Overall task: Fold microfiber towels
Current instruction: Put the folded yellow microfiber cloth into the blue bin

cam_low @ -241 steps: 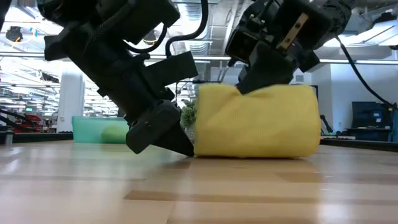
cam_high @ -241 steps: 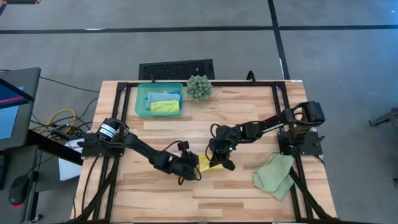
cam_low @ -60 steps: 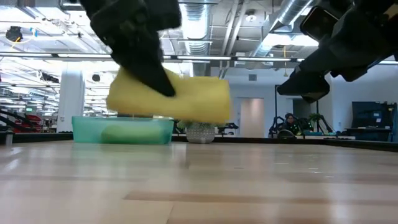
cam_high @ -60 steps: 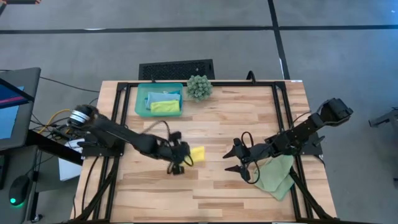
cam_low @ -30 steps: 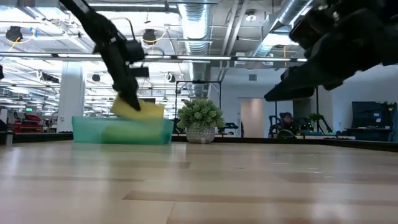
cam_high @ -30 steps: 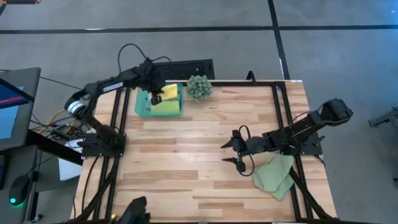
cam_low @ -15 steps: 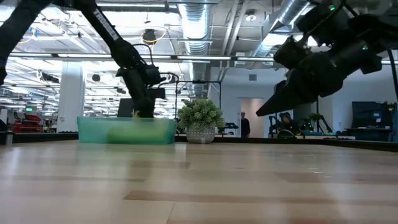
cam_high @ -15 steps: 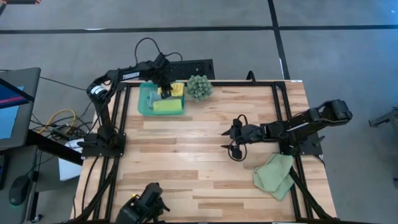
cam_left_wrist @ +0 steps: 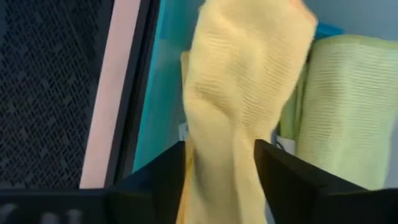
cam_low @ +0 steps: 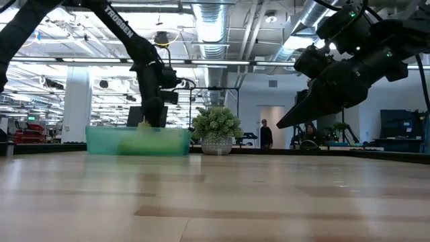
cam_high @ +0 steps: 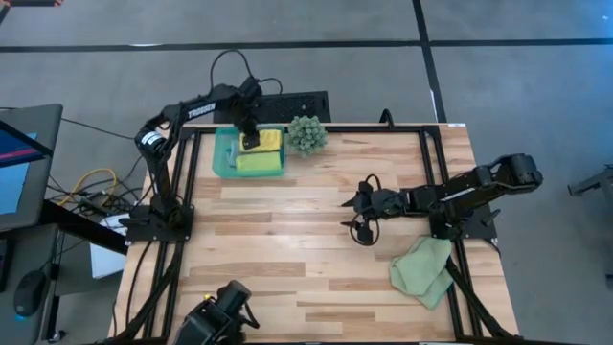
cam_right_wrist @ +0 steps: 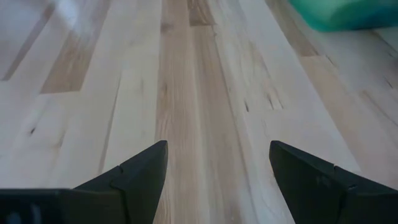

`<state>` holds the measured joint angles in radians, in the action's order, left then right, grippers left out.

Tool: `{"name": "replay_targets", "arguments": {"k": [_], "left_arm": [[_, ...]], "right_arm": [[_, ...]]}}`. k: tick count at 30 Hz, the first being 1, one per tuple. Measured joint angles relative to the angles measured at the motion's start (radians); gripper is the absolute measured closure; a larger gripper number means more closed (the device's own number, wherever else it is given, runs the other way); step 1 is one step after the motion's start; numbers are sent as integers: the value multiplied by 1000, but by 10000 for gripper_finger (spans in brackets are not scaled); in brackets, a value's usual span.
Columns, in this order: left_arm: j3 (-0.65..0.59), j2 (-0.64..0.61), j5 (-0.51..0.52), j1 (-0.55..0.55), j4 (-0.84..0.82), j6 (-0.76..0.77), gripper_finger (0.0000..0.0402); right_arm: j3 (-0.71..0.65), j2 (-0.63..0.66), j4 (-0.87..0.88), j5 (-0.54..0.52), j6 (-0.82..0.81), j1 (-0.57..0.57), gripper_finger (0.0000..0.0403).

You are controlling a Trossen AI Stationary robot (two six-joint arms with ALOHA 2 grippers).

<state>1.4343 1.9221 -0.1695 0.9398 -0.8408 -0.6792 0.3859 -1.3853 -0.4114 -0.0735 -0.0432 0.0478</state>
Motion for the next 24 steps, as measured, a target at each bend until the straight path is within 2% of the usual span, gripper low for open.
{"name": "replay_targets", "arguments": {"k": [3,7,10,14,19,22,24], "left_arm": [[50,0,28,0,-80,4,197],[124,0,113,-7,-193,20,186],[177,0,62,-2,-267,45,196],[214,0,4,2,-284,79,241],[196,4,-112,-4,-198,130,330],[154,11,-92,-7,-109,154,385],[112,11,-72,-10,-8,177,394]], "right_arm": [[0,0,0,0,-5,5,97],[0,0,2,0,-19,18,97],[0,0,15,0,-35,28,97],[0,0,17,-1,-35,39,97],[0,0,17,-2,-36,51,97],[0,0,16,-2,-43,50,97],[0,0,16,-2,-46,50,97]]}}
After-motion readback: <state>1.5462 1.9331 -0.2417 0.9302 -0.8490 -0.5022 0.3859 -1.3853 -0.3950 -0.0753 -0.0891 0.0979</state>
